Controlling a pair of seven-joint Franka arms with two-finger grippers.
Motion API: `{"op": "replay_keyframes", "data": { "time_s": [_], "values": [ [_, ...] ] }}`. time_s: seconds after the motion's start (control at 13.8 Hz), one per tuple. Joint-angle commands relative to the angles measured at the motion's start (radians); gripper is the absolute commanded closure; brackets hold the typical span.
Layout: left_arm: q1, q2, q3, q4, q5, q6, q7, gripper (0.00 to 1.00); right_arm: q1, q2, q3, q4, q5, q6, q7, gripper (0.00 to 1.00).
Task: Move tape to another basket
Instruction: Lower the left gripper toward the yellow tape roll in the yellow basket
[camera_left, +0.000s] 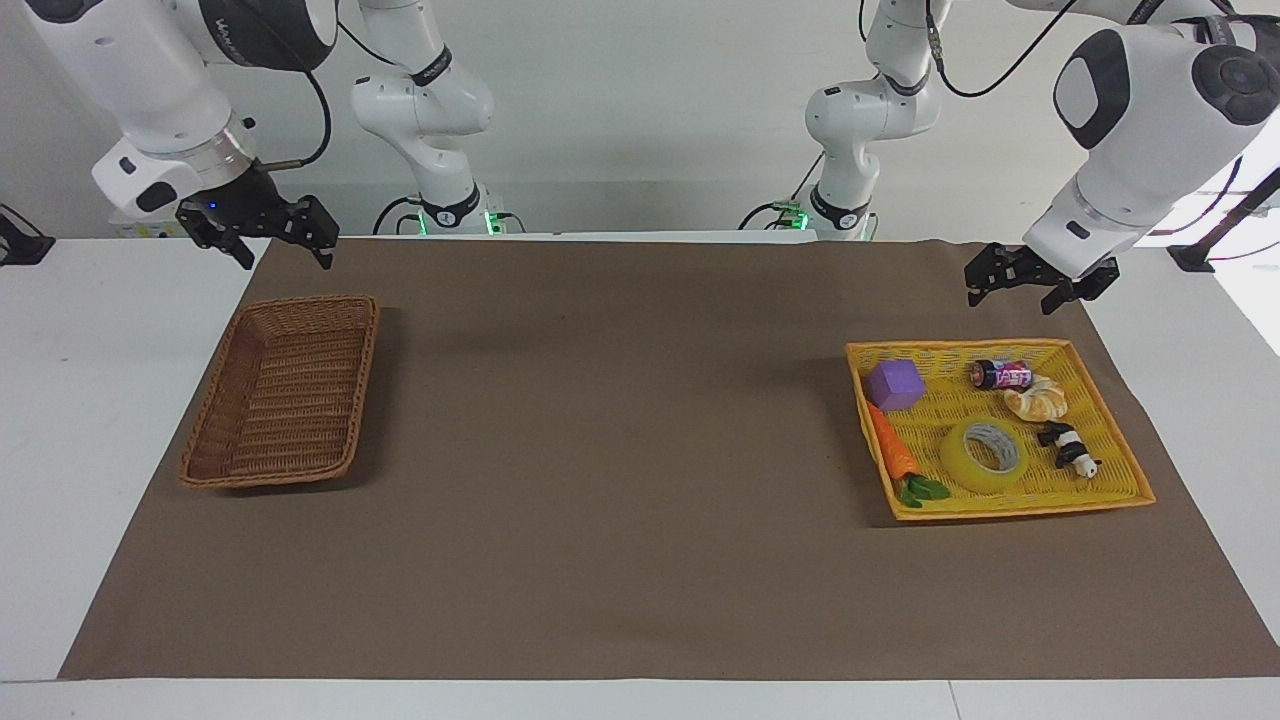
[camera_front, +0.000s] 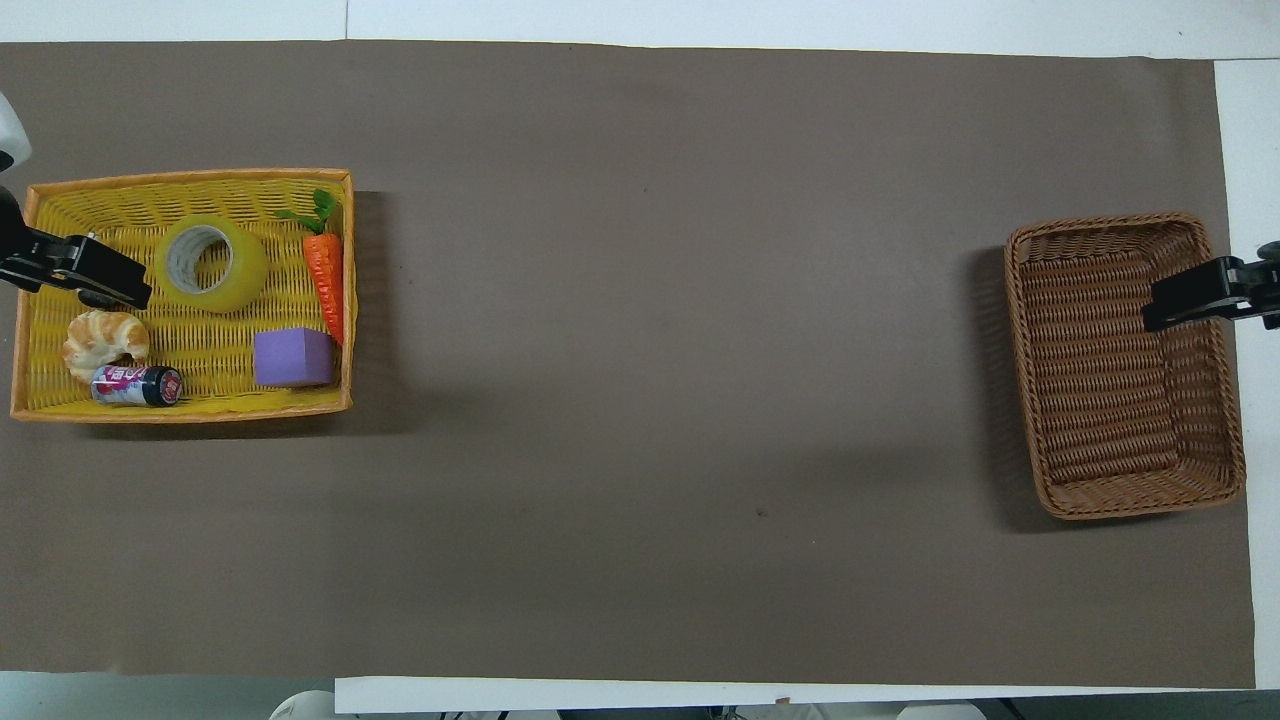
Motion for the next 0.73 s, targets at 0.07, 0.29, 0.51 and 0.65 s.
{"op": "replay_keyframes", "data": {
  "time_s": [0.07, 0.29, 0.51, 0.65],
  "values": [
    [0.011, 0.002, 0.010, 0.012, -0.005, -0.020, -0.017, 0.01, -0.010, -0.022, 0.008, -0.025, -0.014, 0.003, -0.021, 0.00],
    [0.014, -0.006, 0.013, -0.026, -0.006, 0.053, -0.081, 0.03, -0.010, -0.022, 0.008, -0.025, -0.014, 0.003, -0.021, 0.00],
    [0.106, -0.017, 0.013, -0.196, -0.006, 0.269, -0.075, 0.07, -0.010, -0.022, 0.008, -0.025, -0.014, 0.003, -0.021, 0.00],
    [0.143, 0.049, 0.013, -0.247, -0.006, 0.436, -0.076, 0.10, -0.010, -0.022, 0.008, -0.025, -0.014, 0.003, -0.021, 0.00]
  ]
}}
